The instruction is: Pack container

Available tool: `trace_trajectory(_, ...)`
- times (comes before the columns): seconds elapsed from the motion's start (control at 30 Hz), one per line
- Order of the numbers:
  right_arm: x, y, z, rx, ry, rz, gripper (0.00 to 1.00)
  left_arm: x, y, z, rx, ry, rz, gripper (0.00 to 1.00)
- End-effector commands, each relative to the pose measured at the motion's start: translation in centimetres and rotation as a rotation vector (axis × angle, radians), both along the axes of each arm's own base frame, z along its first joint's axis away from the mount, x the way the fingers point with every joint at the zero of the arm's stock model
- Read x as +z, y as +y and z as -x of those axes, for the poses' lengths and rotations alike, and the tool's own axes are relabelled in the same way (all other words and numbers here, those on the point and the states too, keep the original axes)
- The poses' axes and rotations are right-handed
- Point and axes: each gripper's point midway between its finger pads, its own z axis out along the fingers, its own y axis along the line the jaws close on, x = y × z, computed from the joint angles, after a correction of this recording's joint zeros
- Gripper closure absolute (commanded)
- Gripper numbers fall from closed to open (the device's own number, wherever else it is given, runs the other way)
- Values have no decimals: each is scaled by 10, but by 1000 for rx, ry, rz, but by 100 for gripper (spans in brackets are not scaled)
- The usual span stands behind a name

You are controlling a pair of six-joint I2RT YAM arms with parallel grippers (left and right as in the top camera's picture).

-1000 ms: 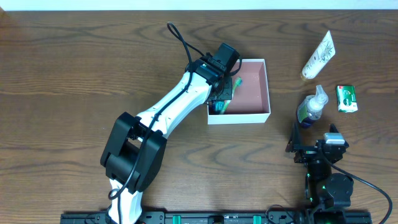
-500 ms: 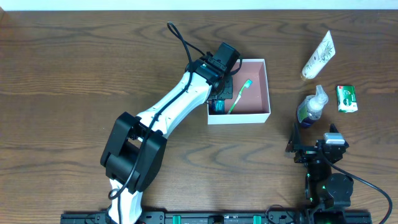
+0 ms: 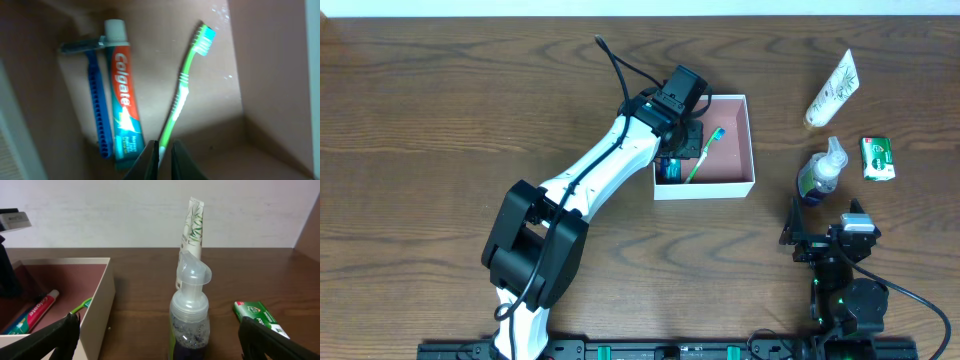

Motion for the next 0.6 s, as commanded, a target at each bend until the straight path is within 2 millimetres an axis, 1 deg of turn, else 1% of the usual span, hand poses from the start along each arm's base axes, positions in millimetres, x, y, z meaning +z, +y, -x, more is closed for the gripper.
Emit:
trace_trajectory(0.0, -1, 1, 0, 7, 1, 15, 1, -7, -11, 9, -88, 8, 6, 88)
trace_trajectory(0.2, -1, 1, 0, 7, 1, 15, 1, -5, -28, 19, -212, -39, -8, 88)
trace_trajectory(0.4, -1, 1, 0, 7, 1, 15, 1, -1, -43, 21, -248, -78, 12, 88)
trace_trajectory(0.47, -1, 1, 0, 7, 1, 15, 1, 0, -45, 17, -245, -109, -4, 88)
trace_trajectory(0.57, -1, 1, 0, 7, 1, 15, 1, 1, -37, 5, -209, -165, -60, 88)
